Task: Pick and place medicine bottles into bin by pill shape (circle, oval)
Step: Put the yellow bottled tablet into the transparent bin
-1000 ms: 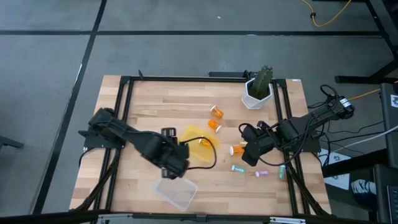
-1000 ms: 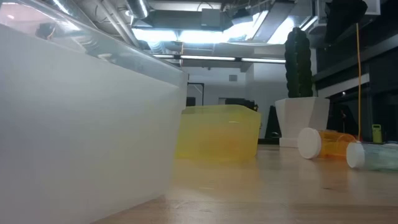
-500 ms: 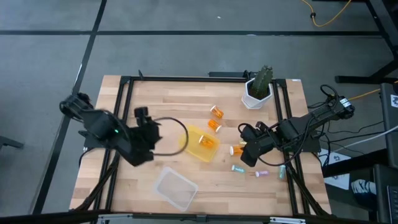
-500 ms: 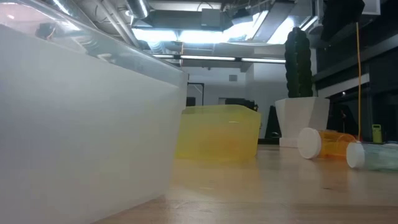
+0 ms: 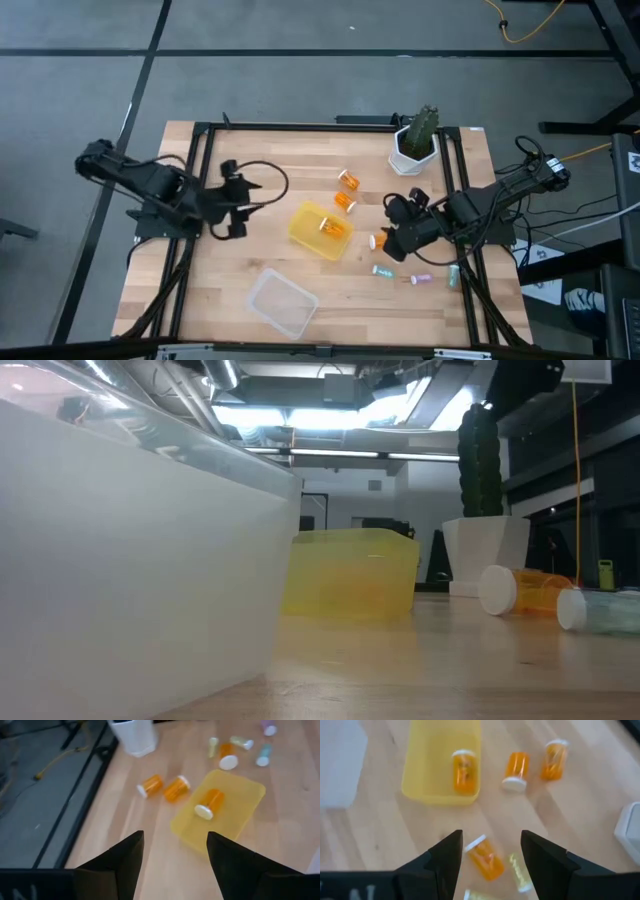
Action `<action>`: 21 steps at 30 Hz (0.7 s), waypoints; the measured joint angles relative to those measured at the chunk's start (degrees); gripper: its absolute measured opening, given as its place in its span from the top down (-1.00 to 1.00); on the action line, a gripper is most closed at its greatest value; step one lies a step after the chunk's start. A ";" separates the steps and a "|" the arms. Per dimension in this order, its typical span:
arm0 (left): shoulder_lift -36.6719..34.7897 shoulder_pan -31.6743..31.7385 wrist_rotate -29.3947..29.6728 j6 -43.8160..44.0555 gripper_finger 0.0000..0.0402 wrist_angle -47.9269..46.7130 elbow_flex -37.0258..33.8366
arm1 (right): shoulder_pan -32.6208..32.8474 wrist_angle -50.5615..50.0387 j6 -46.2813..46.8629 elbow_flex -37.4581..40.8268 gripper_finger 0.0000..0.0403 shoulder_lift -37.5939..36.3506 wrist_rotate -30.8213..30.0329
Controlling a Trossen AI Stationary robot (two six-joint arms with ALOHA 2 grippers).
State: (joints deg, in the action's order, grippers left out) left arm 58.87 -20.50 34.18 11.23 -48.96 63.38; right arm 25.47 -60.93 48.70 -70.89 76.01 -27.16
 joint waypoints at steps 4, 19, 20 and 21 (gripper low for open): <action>-2.17 5.29 -8.51 -11.05 -0.05 16.26 -10.14 | -0.20 0.72 -1.25 0.00 -0.02 0.00 -3.79; -1.70 21.56 -50.13 -15.86 -0.05 43.66 -30.75 | -0.20 3.99 -1.14 0.00 -0.02 0.81 -4.09; -1.72 21.94 -50.28 -14.63 -0.05 43.95 -31.09 | -0.20 4.49 -1.05 0.00 -0.02 0.79 -4.02; -1.72 22.14 -49.45 -13.40 -0.05 44.03 -31.31 | -0.20 5.11 -0.99 0.00 -0.02 0.75 -3.93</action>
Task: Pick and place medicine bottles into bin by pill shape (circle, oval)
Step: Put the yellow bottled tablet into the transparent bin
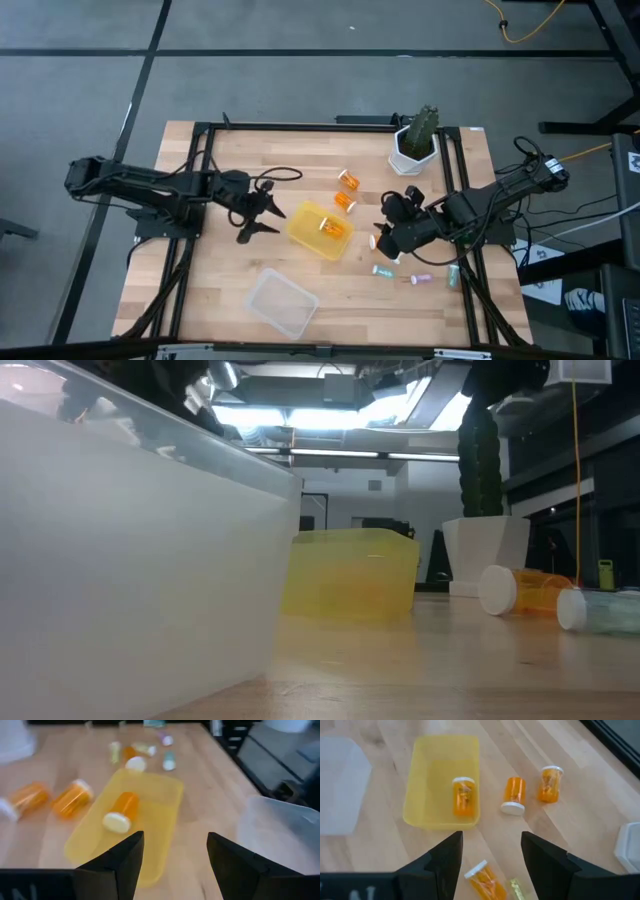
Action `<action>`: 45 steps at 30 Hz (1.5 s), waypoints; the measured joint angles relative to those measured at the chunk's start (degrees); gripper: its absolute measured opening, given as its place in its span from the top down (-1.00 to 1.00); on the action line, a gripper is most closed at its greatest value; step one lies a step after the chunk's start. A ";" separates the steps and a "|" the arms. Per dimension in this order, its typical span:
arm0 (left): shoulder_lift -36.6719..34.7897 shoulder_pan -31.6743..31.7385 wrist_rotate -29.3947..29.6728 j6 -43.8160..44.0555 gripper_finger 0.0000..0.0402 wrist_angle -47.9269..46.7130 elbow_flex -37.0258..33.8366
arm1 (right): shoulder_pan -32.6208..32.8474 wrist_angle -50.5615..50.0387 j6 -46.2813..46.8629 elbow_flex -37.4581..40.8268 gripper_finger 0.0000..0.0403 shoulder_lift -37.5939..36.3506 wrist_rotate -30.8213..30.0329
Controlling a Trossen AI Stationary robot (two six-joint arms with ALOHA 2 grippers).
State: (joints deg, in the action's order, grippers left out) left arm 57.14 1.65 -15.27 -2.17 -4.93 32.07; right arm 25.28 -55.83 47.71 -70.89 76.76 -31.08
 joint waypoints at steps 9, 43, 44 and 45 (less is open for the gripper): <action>0.00 0.24 15.63 4.82 -0.05 -0.13 -0.26 | 0.00 2.40 -0.18 0.00 -0.02 0.01 1.21; 0.00 0.22 15.85 5.02 -0.05 -0.18 -0.23 | 0.02 2.46 -0.24 0.00 -0.02 -0.01 -0.58; 0.00 0.22 15.85 5.02 -0.05 -0.17 -0.23 | 0.02 2.48 0.06 0.00 -0.02 -0.01 -0.14; 0.00 0.22 15.85 5.02 -0.05 -0.17 -0.23 | 0.02 2.52 0.22 0.00 -0.02 0.00 0.46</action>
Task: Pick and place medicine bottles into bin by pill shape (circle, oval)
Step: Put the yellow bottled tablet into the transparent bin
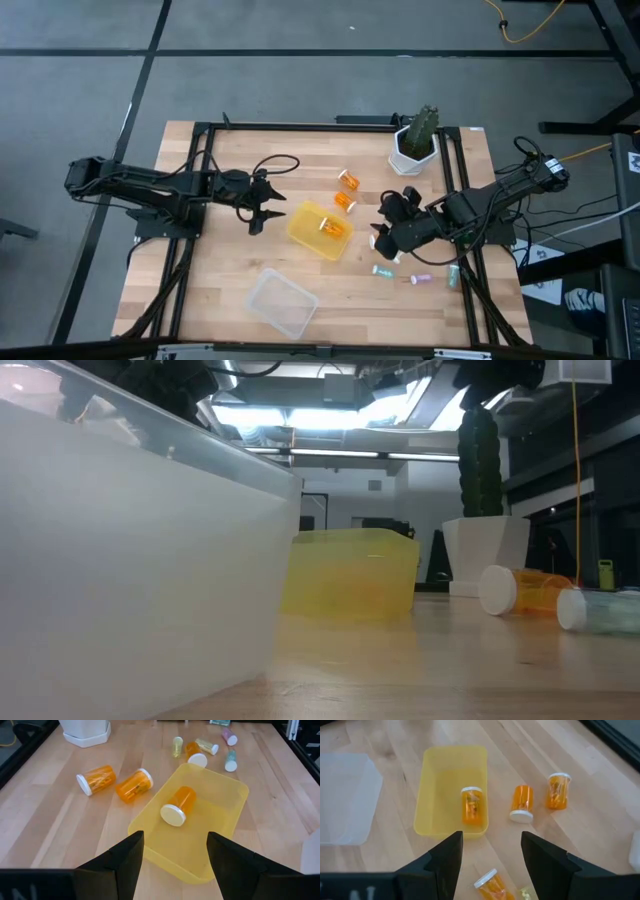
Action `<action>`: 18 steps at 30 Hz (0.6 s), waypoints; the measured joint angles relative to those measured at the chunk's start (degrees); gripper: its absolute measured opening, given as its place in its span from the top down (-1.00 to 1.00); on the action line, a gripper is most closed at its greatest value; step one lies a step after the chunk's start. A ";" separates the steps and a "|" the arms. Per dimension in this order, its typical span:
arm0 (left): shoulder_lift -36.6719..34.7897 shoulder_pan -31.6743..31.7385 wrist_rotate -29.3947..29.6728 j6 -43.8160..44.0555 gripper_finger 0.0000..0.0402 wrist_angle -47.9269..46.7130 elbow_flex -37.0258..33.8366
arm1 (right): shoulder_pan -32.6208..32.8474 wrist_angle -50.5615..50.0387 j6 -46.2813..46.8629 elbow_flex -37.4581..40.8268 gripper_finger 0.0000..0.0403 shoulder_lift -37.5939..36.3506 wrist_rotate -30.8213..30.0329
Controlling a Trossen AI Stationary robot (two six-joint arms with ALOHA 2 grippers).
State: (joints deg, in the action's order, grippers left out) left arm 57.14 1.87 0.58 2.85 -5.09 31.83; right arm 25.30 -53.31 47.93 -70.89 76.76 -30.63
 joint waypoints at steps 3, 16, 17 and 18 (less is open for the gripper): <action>0.00 0.00 0.02 0.00 -0.05 -0.01 0.00 | 0.02 0.62 -0.01 0.00 -0.02 0.01 0.61; 0.00 0.00 0.02 -0.39 -0.05 -0.01 0.02 | 0.02 1.39 -2.63 0.00 -0.02 0.00 0.23; 0.00 0.00 0.02 -0.39 -0.05 -0.01 0.02 | 0.02 1.41 -3.09 0.00 -0.02 -0.01 0.23; 0.00 0.00 0.02 -0.41 -0.05 -0.01 0.02 | 0.01 1.43 -3.26 0.00 -0.02 0.01 0.23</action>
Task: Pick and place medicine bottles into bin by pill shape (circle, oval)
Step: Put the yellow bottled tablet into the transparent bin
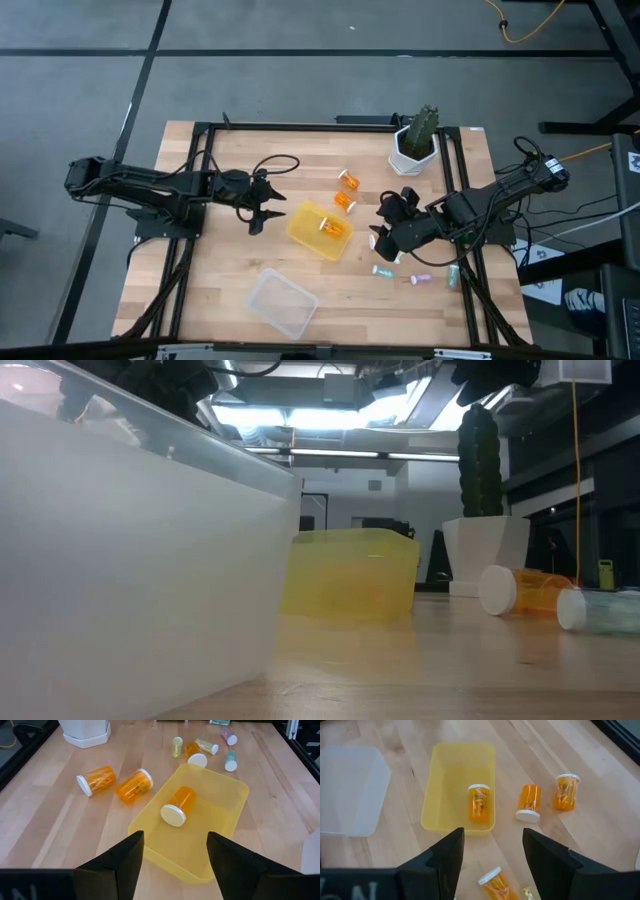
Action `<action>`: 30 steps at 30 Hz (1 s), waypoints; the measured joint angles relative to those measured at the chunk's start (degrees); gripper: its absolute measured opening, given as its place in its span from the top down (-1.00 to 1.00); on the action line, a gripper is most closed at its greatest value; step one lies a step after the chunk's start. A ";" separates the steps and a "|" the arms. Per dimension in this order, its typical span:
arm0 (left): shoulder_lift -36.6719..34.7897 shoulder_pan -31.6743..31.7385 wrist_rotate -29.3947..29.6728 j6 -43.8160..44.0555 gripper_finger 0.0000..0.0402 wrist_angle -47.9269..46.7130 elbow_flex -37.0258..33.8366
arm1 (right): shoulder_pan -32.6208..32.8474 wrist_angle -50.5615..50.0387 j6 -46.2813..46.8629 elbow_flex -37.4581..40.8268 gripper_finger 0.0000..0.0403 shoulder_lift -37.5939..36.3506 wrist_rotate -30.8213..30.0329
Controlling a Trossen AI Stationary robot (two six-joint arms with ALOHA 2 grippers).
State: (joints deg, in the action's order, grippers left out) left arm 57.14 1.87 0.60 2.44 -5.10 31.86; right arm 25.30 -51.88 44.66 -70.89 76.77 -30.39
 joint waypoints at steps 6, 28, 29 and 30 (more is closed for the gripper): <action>0.00 0.00 -0.01 0.00 -0.05 0.00 0.00 | 0.02 0.01 -0.09 0.00 -0.02 -0.02 -0.04; 0.00 -0.02 0.00 -0.03 -0.05 0.00 0.02 | -0.01 -5.38 13.92 0.00 -0.02 -0.01 9.29; 0.00 -0.02 0.00 -0.03 -0.05 0.00 0.02 | 0.03 -8.05 15.83 0.00 -0.02 -0.01 11.86; 0.00 -0.02 0.00 -0.05 -0.05 0.02 0.02 | 0.17 -10.88 17.92 0.00 -0.02 -0.02 14.06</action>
State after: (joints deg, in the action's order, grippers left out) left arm 57.14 1.85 0.60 2.39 -5.08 31.88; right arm 25.47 -62.77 62.58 -70.89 76.75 -16.34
